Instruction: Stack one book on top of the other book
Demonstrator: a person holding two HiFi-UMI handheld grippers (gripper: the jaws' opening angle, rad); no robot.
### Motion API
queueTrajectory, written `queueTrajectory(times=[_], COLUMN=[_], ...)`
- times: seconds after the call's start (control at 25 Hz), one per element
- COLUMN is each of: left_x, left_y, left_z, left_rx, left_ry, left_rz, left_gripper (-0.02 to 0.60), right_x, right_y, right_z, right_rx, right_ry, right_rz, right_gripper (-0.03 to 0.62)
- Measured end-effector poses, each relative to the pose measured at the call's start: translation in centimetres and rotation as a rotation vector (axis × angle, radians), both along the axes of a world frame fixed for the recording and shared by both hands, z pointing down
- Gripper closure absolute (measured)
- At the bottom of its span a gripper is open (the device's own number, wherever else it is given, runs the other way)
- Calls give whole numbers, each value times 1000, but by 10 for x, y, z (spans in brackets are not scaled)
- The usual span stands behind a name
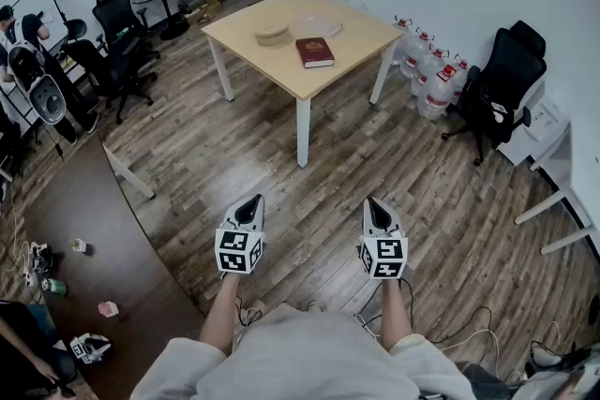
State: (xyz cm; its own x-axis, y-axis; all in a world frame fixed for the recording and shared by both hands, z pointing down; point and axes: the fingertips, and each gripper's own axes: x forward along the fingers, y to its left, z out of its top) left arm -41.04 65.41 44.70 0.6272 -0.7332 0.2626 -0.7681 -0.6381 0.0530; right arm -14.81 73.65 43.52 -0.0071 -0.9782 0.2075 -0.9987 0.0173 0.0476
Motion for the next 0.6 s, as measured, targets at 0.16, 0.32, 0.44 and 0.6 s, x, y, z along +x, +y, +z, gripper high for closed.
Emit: queueTrajectory(times=[0.16, 0.32, 0.44, 0.6], left_x=[4, 6, 12, 29], left_y=[3, 7, 13, 22], left_z=[-3, -5, -9, -12], left_rx=[4, 13, 34, 30], left_ry=[3, 7, 12, 55], left_rz=[5, 15, 46, 138], left_gripper=[572, 572, 568, 252], right_x=[2, 0, -4, -22], right_y=[2, 4, 6, 1], right_z=[-2, -3, -7, -11], right_rx=[-2, 6, 25, 56], right_ry=[4, 1, -20, -46], right_rz=[-2, -9, -44, -160], right_gripper=[589, 589, 588, 212])
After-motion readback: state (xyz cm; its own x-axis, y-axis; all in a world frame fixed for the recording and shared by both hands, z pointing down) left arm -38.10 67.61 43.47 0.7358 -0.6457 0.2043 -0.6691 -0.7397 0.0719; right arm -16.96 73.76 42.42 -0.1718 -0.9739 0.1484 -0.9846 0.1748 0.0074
